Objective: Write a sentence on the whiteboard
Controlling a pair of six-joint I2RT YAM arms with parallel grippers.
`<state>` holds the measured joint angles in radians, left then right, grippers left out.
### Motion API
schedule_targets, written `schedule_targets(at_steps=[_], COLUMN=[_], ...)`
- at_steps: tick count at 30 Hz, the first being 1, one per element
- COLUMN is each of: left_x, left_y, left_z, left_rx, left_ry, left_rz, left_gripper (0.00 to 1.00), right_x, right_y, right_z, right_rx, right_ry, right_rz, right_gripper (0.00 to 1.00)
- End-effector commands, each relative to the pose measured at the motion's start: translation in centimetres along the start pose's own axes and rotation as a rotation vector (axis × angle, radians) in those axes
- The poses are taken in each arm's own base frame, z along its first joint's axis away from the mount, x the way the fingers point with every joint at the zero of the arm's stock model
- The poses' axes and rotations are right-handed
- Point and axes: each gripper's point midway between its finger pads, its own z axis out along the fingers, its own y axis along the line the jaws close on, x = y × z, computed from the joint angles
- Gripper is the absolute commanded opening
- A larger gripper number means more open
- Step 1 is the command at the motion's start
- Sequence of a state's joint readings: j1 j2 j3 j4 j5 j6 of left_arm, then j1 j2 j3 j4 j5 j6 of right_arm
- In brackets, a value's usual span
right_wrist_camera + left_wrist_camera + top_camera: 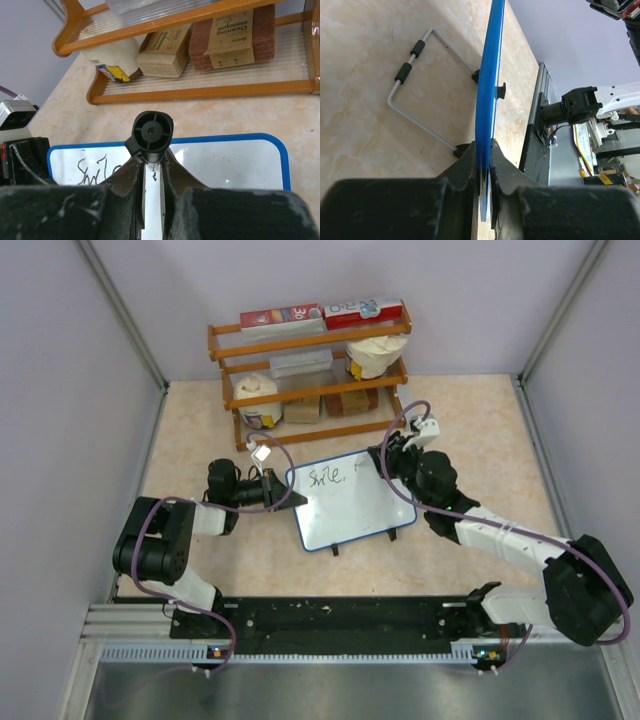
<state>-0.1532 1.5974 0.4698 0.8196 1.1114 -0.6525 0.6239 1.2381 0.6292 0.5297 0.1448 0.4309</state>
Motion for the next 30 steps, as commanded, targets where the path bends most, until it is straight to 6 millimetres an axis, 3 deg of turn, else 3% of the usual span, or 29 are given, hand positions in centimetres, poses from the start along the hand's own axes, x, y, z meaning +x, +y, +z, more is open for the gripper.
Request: schedule_targets(at_steps=[1, 12, 30], left_x=[-0.9, -0.8, -0.9], left_y=[0.8, 0.9, 0.8], left_z=[0.3, 0.3, 0.2], left_rx=[-0.03, -0.03, -0.033], left_ry=[-0.03, -0.027, -0.031], left_rz=[0.042, 0.036, 0.039], left_gripper=[0.0, 0.0, 0.0], right_x=[-2.4, -0.1, 1.6], right_y=[1.5, 1.1, 1.1], right_z=[0.7, 0.8, 0.6], right_rx=[-0.043, -0.039, -0.056], right_ry=[-0.051, 0.027, 0.088], right_rz=[0.012, 0.018, 0.015], right_gripper=[0.0, 0.0, 0.0])
